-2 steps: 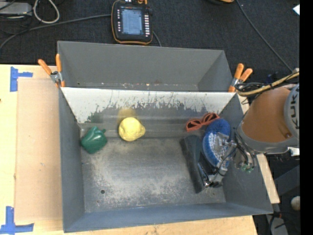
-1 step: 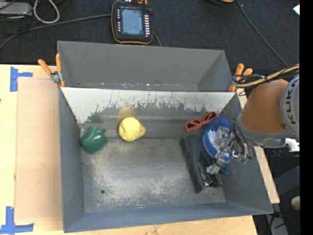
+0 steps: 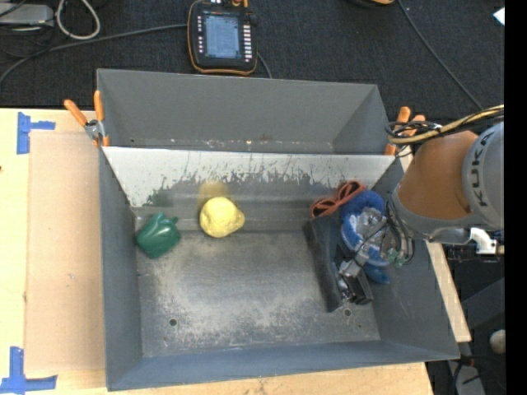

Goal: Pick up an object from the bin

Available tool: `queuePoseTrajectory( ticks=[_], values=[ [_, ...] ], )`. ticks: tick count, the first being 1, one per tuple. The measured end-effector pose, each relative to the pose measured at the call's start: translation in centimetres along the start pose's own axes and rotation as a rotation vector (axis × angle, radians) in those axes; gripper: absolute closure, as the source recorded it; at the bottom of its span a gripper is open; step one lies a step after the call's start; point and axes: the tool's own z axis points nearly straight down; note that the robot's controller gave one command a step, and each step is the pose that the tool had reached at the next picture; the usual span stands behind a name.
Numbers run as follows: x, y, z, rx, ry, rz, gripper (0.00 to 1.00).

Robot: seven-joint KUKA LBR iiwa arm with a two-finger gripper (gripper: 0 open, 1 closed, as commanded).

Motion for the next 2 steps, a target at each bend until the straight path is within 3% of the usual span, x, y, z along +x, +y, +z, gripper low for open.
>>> queuePoseTrajectory(
  ticks=[1,2],
  values=[
    [0.1,0.0,0.0,0.0,-0.001,0.0,1.0],
    [1.9,-0.6,-1.2,-0.002,-0.001,0.003,1.0]
  ],
)
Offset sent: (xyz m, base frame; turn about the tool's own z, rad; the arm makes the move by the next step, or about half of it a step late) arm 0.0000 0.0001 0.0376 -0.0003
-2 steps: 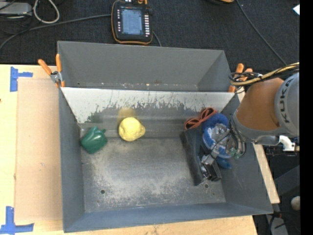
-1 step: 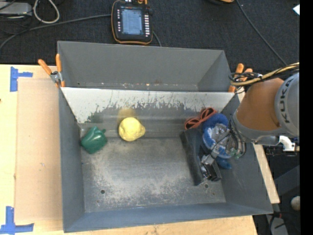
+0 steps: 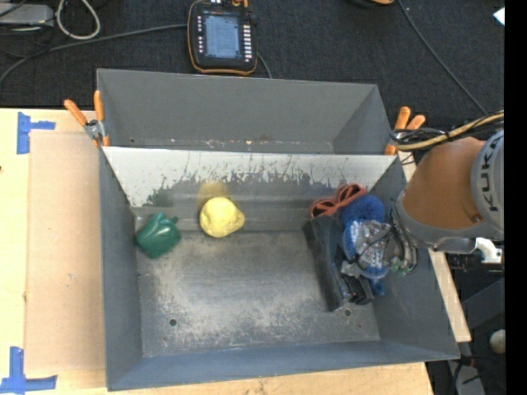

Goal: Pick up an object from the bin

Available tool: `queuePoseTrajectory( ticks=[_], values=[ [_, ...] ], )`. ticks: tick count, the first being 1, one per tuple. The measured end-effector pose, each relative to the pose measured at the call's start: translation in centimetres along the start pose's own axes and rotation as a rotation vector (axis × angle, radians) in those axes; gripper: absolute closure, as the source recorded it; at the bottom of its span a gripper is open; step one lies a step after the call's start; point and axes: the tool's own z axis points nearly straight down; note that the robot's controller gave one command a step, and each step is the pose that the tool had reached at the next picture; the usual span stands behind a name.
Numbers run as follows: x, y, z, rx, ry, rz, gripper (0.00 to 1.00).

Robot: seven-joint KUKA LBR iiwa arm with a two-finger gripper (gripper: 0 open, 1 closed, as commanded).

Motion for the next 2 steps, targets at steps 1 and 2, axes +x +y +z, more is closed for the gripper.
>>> queuePoseTrajectory(
  ticks=[1,2],
  values=[
    [0.2,0.2,-1.0,0.001,0.017,-0.004,1.0],
    [0.0,0.3,-3.2,0.0,0.013,-0.008,1.0]
  ],
)
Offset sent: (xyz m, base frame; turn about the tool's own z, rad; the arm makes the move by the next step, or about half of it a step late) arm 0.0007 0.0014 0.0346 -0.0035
